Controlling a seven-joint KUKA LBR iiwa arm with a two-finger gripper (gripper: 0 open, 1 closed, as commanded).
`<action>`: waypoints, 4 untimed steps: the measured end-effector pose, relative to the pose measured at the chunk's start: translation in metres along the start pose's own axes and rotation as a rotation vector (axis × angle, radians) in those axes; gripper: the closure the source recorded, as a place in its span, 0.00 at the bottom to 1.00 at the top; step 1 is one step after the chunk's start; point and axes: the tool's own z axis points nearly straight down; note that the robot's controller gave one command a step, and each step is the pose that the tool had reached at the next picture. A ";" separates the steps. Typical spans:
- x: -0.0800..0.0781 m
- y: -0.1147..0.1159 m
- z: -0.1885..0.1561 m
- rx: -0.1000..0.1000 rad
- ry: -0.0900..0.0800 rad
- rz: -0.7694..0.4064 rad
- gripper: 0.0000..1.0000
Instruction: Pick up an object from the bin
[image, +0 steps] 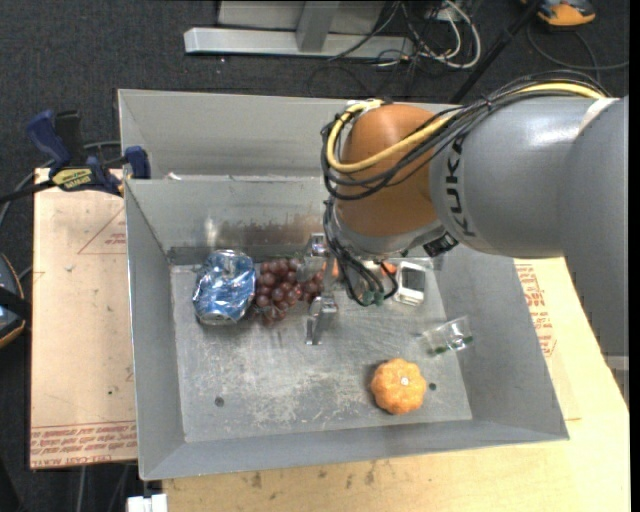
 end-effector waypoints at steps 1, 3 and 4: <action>-0.011 0.008 0.027 0.001 -0.001 -0.215 0.00; -0.042 0.007 0.069 -0.001 -0.018 -0.143 1.00; -0.041 0.007 0.070 -0.001 -0.016 -0.143 1.00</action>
Offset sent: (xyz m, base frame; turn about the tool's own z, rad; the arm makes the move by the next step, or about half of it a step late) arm 0.0261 -0.0092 -0.0787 0.1323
